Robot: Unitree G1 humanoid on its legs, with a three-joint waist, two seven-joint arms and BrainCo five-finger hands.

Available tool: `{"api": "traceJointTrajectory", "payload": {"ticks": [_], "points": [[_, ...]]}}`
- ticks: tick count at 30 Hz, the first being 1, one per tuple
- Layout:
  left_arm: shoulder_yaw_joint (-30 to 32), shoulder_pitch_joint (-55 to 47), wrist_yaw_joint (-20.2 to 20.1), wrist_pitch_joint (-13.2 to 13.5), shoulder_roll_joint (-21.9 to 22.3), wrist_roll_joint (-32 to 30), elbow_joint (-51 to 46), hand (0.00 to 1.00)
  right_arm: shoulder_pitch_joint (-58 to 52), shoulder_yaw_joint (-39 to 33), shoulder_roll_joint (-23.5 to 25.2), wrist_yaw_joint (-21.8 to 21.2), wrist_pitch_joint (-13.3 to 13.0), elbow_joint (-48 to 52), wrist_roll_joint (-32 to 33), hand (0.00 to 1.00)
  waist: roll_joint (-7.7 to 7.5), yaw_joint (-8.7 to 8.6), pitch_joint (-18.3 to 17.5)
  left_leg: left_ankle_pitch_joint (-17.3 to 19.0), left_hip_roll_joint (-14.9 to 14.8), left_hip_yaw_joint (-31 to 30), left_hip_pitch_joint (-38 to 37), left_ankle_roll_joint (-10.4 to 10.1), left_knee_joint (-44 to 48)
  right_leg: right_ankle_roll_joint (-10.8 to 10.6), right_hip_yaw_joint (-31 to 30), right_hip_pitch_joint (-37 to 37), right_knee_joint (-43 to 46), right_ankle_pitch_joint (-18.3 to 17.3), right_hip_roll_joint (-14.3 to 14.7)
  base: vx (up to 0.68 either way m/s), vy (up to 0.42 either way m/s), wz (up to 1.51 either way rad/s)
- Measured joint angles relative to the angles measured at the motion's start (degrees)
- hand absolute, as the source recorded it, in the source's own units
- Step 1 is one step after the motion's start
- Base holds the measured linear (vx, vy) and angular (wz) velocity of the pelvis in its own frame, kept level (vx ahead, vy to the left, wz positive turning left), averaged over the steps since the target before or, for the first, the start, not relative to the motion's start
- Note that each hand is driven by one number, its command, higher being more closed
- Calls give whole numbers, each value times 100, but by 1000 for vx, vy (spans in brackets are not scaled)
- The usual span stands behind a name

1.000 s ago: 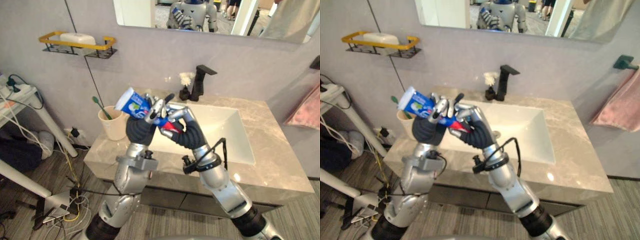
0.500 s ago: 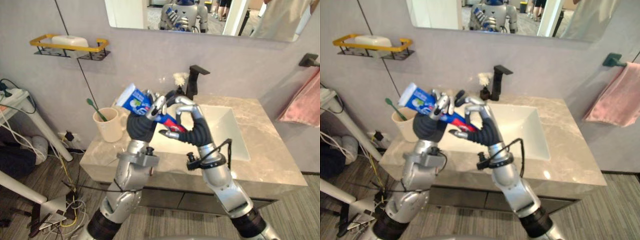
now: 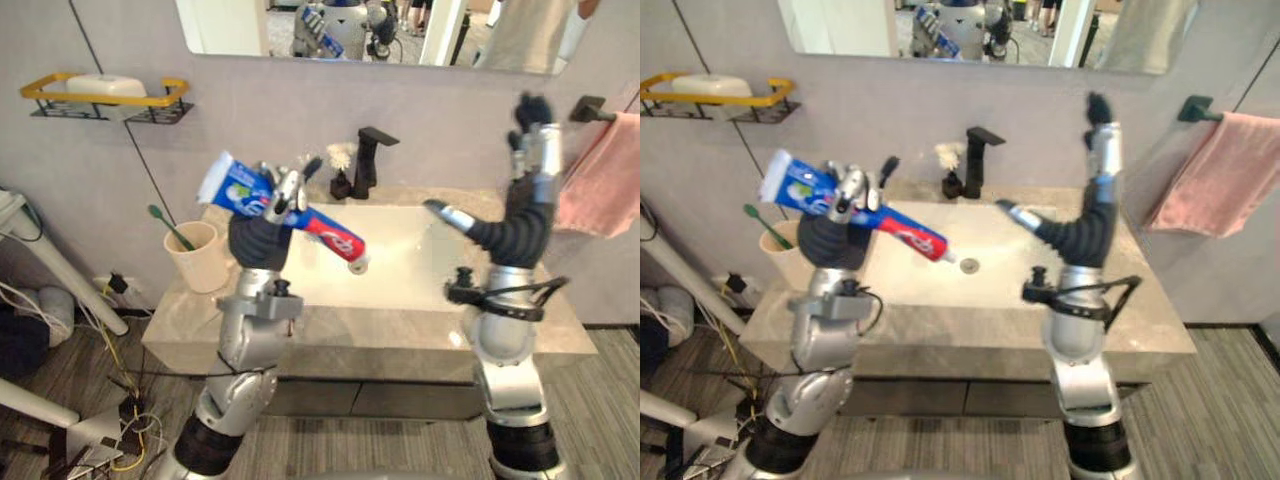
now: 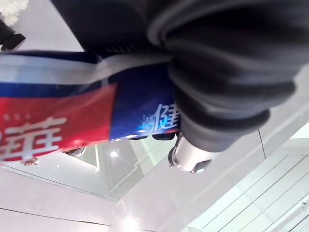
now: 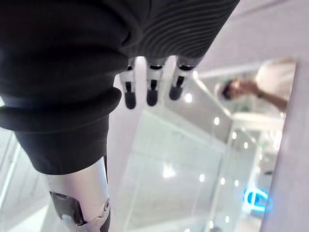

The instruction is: Organize washtable

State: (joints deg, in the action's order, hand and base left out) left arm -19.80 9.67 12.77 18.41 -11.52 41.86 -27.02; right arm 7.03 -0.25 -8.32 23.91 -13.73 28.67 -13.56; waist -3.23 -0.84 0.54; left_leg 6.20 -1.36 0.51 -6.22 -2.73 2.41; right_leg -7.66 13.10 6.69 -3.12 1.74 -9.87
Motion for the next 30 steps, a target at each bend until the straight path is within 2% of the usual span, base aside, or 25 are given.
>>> {"api": "traceJointTrajectory", "payload": {"ticks": [4, 8, 12, 15, 19, 23, 27, 30], "points": [[195, -4, -1, 12, -35, -162, 0, 100, -247, -903, -16, 223, -7, 215, -18, 0, 59, -25, 18, 22, -8, 109, -57, 21, -18, -2, -95, -8, 0, 8, 5, -23, -2, -14], [604, -149, -2, 18, -47, -277, -5, 100, -696, -1926, -18, 377, 120, 208, -51, 0, 119, -154, 33, 36, -21, 157, -48, 18, -44, -3, -191, -102, 3, 11, 19, -24, -10, -12], [904, -383, 0, 7, -44, -433, -4, 100, -1255, -2918, -4, 492, 360, 31, -48, 0, 164, -238, 47, 78, -75, 285, -23, -10, -42, -3, -310, -197, -1, 20, 75, 4, -16, -16], [928, -466, 0, -23, -33, -436, -4, 100, -1496, -3193, 56, 490, 501, -491, -32, 0, 165, -342, 50, 80, -78, 292, 20, -11, -41, -4, -319, -233, -3, 20, 79, -3, -11, -3], [964, -496, -1, -47, 81, -485, -3, 100, -1944, -3348, 555, 430, 911, -1172, -1, 0, 193, -349, 67, 112, -78, 364, 50, 3, -32, -6, -390, -296, -3, 23, 79, -3, -1, -8], [1056, -500, -2, -63, 123, -665, -2, 100, -2167, -3380, 900, 335, 1173, -1644, 12, 0, 204, -396, 75, 170, -79, 408, 55, 16, 20, -6, -420, -300, -2, 23, 76, 4, 2, -6], [1142, -470, 13, -69, 114, -912, -1, 100, -2250, -3418, 1292, 316, 1223, -2153, 359, 0, 203, -462, 89, 207, -77, 428, 83, 18, 62, -7, -434, -320, -2, 23, 73, -2, -2, -2], [1154, -288, 138, -74, 105, -1141, -1, 100, -2255, -3356, 1308, 197, 1226, -2498, 758, 0, 234, -454, 120, 217, -75, 447, 85, 18, 64, -7, -454, -330, 0, 24, 72, -3, -5, -2]]}}
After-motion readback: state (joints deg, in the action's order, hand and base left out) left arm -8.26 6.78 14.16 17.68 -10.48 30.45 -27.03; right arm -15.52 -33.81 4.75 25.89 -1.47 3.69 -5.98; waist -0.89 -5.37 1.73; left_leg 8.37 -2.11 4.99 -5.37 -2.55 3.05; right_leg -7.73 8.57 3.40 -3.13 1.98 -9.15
